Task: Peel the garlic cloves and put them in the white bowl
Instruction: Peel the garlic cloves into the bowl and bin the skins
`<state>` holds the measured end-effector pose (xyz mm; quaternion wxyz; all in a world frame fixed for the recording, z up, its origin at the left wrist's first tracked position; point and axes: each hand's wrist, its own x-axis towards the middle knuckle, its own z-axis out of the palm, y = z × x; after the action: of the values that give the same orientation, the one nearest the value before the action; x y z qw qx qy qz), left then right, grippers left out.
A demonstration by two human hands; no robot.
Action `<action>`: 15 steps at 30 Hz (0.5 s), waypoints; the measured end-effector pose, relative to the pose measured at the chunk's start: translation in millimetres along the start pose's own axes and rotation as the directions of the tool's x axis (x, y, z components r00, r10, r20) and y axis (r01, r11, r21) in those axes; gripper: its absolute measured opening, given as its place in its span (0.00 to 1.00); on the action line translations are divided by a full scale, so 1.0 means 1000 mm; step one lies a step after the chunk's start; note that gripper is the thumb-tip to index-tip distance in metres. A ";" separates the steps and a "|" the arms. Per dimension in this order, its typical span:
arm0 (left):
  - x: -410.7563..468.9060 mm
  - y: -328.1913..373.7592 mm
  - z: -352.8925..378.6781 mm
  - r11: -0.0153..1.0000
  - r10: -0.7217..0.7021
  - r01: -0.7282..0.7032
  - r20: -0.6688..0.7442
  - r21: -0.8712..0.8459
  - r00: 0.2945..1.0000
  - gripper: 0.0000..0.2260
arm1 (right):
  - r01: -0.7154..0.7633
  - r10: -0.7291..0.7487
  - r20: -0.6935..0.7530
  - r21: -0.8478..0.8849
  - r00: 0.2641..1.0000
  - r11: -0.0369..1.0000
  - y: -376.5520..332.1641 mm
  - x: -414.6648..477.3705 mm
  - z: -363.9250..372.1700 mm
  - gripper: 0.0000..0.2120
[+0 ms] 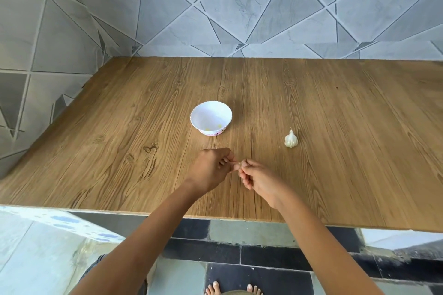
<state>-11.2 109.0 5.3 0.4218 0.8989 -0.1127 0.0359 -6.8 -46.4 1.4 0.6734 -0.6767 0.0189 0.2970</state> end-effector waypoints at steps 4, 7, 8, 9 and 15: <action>0.004 -0.005 0.001 0.986 0.164 -0.164 -0.009 0.020 0.986 0.03 | -0.075 0.069 0.043 0.156 0.997 0.985 -0.003 0.001 0.001 0.13; 0.005 -0.009 0.000 0.974 0.226 -0.225 -0.037 0.029 0.973 0.07 | -0.060 0.055 0.033 0.189 0.998 0.980 -0.003 0.002 0.001 0.14; 0.003 -0.011 0.002 0.965 0.258 -0.255 -0.042 0.057 0.965 0.09 | -0.052 0.047 0.031 0.188 0.998 0.981 -0.003 0.003 0.001 0.15; 0.002 -0.013 0.004 0.953 0.294 -0.290 -0.037 0.090 0.955 0.10 | -0.051 0.046 0.029 0.190 0.999 0.980 -0.002 0.003 0.002 0.15; 0.006 -0.020 0.013 0.895 0.334 -0.311 -0.019 0.319 0.942 0.02 | 0.010 -0.002 -0.115 0.064 0.993 0.998 -0.002 0.004 0.011 0.13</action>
<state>-1.3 110.2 -16.6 0.2669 0.9210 -0.2374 0.1555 -7.0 -35.0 2.8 0.6935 -0.6707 0.0651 0.2549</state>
